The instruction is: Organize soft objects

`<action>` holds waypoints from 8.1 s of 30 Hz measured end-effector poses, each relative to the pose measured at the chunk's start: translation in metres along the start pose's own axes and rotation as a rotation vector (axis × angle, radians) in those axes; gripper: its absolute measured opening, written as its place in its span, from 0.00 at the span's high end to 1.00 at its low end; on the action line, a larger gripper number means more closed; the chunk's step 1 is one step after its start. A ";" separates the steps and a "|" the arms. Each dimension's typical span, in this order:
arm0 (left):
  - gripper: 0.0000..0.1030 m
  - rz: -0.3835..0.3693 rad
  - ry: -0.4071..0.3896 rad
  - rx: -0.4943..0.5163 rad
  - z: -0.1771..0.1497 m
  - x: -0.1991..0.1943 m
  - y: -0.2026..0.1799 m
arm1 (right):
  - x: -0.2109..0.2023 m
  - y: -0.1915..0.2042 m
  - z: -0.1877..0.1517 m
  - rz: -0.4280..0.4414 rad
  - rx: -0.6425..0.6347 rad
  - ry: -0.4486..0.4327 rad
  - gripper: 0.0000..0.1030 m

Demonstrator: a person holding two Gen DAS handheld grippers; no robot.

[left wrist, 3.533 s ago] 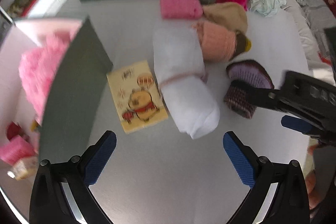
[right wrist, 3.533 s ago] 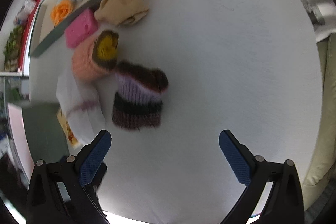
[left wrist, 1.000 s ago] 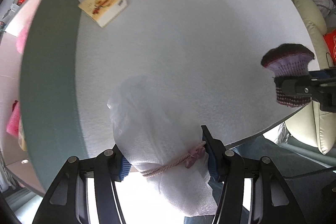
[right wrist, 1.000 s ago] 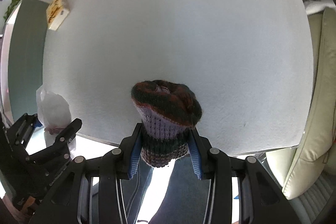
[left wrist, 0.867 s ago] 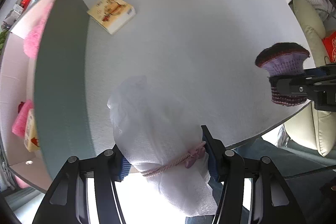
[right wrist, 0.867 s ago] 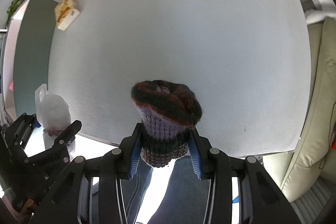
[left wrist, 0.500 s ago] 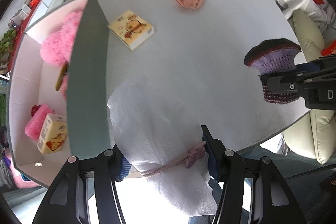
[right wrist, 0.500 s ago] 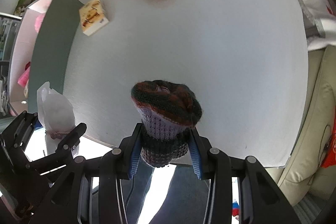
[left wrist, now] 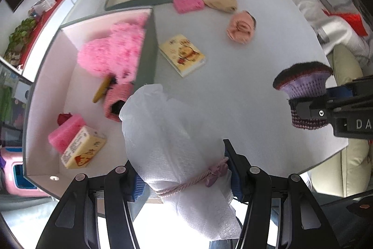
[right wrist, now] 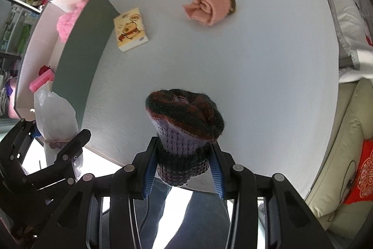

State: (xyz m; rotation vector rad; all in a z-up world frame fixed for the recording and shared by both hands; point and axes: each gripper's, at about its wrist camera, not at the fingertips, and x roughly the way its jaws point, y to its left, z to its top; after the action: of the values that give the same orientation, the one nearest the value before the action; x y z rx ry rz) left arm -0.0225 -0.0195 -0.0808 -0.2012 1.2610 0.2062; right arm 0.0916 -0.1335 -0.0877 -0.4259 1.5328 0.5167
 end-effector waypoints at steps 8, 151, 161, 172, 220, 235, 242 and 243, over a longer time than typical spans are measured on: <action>0.43 0.019 -0.051 -0.114 -0.002 -0.017 0.035 | -0.025 0.018 0.006 -0.008 -0.072 -0.031 0.57; 0.01 0.246 0.054 -0.358 0.034 -0.012 0.094 | -0.027 0.117 0.088 0.134 -0.230 -0.096 0.00; 0.01 0.107 0.072 -0.208 0.074 0.010 0.010 | -0.012 -0.012 0.096 0.087 0.056 -0.084 0.00; 0.01 0.037 0.198 -0.313 0.099 0.099 -0.021 | 0.019 -0.098 0.094 0.073 0.232 -0.024 0.00; 0.38 0.071 0.203 -0.180 0.169 0.148 -0.037 | 0.080 -0.125 0.160 0.162 0.352 0.045 0.48; 0.39 0.046 0.272 -0.018 0.065 0.116 -0.048 | 0.081 -0.102 0.040 0.083 0.307 0.093 0.47; 0.06 0.077 0.165 -0.136 0.116 0.104 -0.022 | 0.078 -0.120 -0.002 0.095 0.340 0.068 0.22; 0.03 0.078 0.168 -0.163 0.126 0.107 -0.018 | 0.076 -0.120 -0.001 0.102 0.352 0.058 0.22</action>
State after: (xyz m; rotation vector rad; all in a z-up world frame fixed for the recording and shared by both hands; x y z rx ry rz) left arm 0.1293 0.0011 -0.1452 -0.3151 1.4212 0.3654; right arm 0.1557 -0.2290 -0.1703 -0.0916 1.6686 0.3054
